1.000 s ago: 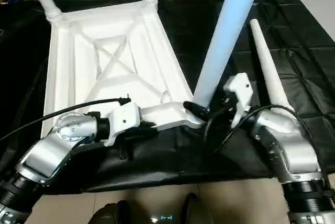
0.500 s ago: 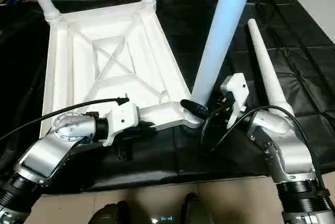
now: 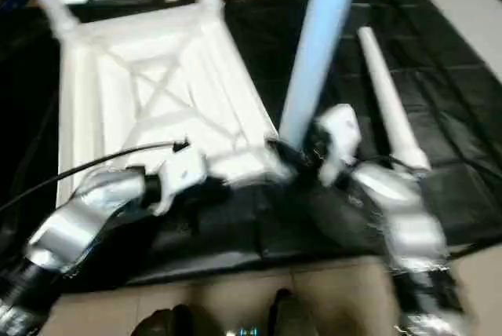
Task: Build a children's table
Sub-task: Rotate leg to tighten
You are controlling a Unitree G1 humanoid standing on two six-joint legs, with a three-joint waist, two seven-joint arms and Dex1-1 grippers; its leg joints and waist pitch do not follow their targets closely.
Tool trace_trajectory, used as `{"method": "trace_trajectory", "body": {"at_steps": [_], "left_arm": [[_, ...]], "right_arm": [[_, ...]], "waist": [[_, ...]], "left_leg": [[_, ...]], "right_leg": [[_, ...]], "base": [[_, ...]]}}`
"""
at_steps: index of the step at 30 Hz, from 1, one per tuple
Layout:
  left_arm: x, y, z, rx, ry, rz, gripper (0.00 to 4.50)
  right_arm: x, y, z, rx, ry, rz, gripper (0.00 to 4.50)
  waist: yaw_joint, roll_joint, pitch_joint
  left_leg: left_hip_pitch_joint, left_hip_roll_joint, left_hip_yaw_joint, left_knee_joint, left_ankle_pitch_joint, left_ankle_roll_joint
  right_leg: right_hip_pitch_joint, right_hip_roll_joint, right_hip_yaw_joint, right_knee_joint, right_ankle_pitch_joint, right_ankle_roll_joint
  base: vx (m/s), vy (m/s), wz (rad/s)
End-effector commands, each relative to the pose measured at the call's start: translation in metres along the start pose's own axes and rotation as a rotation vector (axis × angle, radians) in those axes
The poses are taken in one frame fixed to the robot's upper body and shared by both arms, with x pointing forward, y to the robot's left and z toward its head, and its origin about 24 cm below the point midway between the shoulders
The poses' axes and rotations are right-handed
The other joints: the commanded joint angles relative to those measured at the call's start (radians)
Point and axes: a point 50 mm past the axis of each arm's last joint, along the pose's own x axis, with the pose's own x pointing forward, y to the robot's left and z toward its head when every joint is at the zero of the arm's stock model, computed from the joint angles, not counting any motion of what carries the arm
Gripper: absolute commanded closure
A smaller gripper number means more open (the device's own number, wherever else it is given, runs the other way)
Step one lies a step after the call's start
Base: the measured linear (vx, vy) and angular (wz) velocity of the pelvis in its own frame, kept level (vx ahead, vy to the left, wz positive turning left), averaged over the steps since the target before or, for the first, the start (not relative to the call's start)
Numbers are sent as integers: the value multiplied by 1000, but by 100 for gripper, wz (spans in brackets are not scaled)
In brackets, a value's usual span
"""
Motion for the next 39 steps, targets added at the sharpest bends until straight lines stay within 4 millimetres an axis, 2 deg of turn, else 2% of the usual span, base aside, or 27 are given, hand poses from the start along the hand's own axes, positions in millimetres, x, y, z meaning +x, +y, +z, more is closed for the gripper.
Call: {"method": "trace_trajectory", "body": {"at_steps": [1, 2, 3, 4, 6, 7, 9, 11, 12, 13, 15, 16, 17, 18, 19, 20, 21, 23, 25, 27, 29, 32, 34, 37, 39], "left_arm": [[16, -27, -4, -51, 20, -102, 450], [27, -28, 5, -79, -2, -60, 450], [32, -28, 10, -91, -15, -39, 450], [38, -30, 16, -94, -32, -34, 450], [43, -32, 22, -90, -49, -40, 450], [46, -34, 27, -79, -68, -52, 450], [46, -33, 28, -70, -66, -52, 450], [39, -27, 20, -35, -49, -50, 450], [36, -25, 18, -25, -46, -50, 450], [30, -21, 12, -1, -39, -54, 450], [14, -16, 1, 15, -41, -88, 450], [10, -17, -1, 24, -53, -107, 450], [8, -17, -1, 31, -61, -117, 450], [3, -17, -5, 24, -50, -136, 450], [-6, -19, -13, 23, -27, -164, 450], [-7, -19, -14, 22, -25, -167, 450], [-12, -19, -18, 17, -17, -177, 450], [-19, -21, -22, 6, -19, -197, 450], [-24, -22, -25, 1, -20, -205, 450], [-26, -21, -27, 0, -17, -200, 450], [-27, -20, -28, -1, -14, -195, 450], [-28, -17, -29, 1, -11, -175, 450], [-27, -18, -26, 3, -18, -185, 450], [-26, -18, -25, 8, -21, -193, 450], [-26, -18, -25, 8, -23, -194, 450]], "right_arm": [[-17, -47, -34, 41, 162, -431, 251], [-14, -52, -38, 64, 151, -542, 252], [-13, -53, -40, 81, 142, -605, 253], [-8, -53, -41, 81, 140, -625, 255], [-3, -51, -41, 88, 133, -618, 256], [8, -44, -38, 89, 116, -556, 256], [13, -40, -35, 94, 96, -518, 257], [19, -30, -24, 74, 47, -341, 257], [19, -28, -21, 61, 34, -298, 222], [17, -23, -14, 28, 3, -185, 222], [5, -20, 1, 26, -54, -13, 188], [0, -20, 4, 18, -51, 35, 179], [-2, -20, 5, 8, -47, 60, 179], [-7, -21, 5, -30, -25, 109, 167], [-21, -22, 6, -73, 19, 214, 145], [-22, -22, 6, -77, 23, 227, 142], [-29, -22, 8, -77, 34, 277, 140], [-42, -22, 12, -72, 45, 356, 132], [-52, -22, 14, -71, 62, 401, 101], [-56, -22, 15, -67, 73, 420, 93], [-59, -21, 15, -66, 79, 431, 70], [-62, -19, 15, -66, 87, 442, 49], [-58, -21, 15, -115, 75, 385, 39], [-56, -22, 16, -126, 64, 357, 39], [-55, -22, 16, -100, 49, 361, 55]], "waist": [[4, -8, -63], [5, -8, -65], [2, -9, -63], [4, -12, -64], [3, -13, -64], [3, -14, -64], [1, -15, -61], [1, -16, -59], [2, -15, -60], [3, -14, -62], [10, -15, -66], [17, -11, -66], [19, -11, -68], [21, -4, -67], [23, -5, -69], [32, -6, -74], [35, -3, -71], [36, 1, -78], [41, -3, -81], [44, -2, -81], [49, -4, -77], [51, -4, -69], [48, -5, -68], [45, -3, -68], [45, -2, -70]], "left_leg": [[3, -9, 1, -75, -305, 2], [9, -9, 2, -74, -326, 3], [8, -10, 4, -74, -338, 6], [11, -13, 4, -72, -355, 9], [12, -15, 4, -72, -369, 16], [10, -15, 3, -72, -383, 27], [1, -16, -2, -76, -390, 34], [-3, -16, -6, -78, -396, 39], [-3, -15, -7, -78, -396, 42], [-3, -12, -8, -80, -385, 47], [3, -8, -2, -76, -349, 64], [12, -3, 3, -74, -326, 84], [15, -2, 9, -72, -297, 98], [14, 0, 10, -71, -286, 99], [15, 1, 11, -69, -263, 100], [11, 3, 9, -67, -223, 110], [13, 4, 12, -66, -209, 122], [8, 3, 11, -60, -138, 147], [9, 0, 12, -54, -67, 182], [9, 1, 12, -51, -35, 203], [10, 2, 13, -53, -55, 202], [11, 3, 14, -61, -143, 155], [10, 2, 13, -62, -167, 130], [11, 1, 13, -63, -185, 109], [12, 1, 12, -63, -172, 112]], "right_leg": [[55, -8, 8, -69, -492, -139], [51, -7, 7, -75, -503, -124], [47, -7, 8, -80, -511, -120], [44, -4, 5, -84, -529, -105], [42, -2, 4, -86, -529, -99], [42, 0, 1, -87, -522, -94], [48, 0, -3, -85, -530, -85], [50, -2, -5, -88, -549, -72], [51, -2, -5, -88, -548, -72], [53, -3, -4, -86, -518, -82], [54, -2, 2, -81, -425, -119], [51, -1, 7, -76, -356, -154], [48, 4, 10, -69, -294, -192], [47, 3, 11, -65, -278, -208], [51, 4, 11, -60, -256, -230], [63, 1, 13, -51, -213, -240], [60, 2, 15, -50, -190, -246], [65, 3, 14, -36, -108, -274], [69, 5, 16, -26, -2, -302], [70, 3, 15, -23, 20, -312], [71, 0, 16, -27, -27, -306], [68, -4, 17, -42, -177, -270], [67, -5, 17, -45, -218, -254], [64, -4, 17, -47, -240, -237], [64, -3, 17, -45, -216, -241]], "base": [[-60, 9, -10], [0, 0, 0], [0, 0, 0], [0, 0, 0], [0, 0, 0], [0, 0, 0], [0, 0, 0], [0, 0, 0], [0, 0, 0], [0, 0, 0], [0, 0, 0], [0, 0, 0], [57, -26, 18], [0, 0, 0], [0, 0, 0], [53, -1, 7], [76, 7, 5], [74, 9, 3], [59, 13, 0], [0, 0, 0], [0, 0, 0], [0, 0, 0], [0, 0, 0], [0, 0, 0], [0, 0, 0]]}}
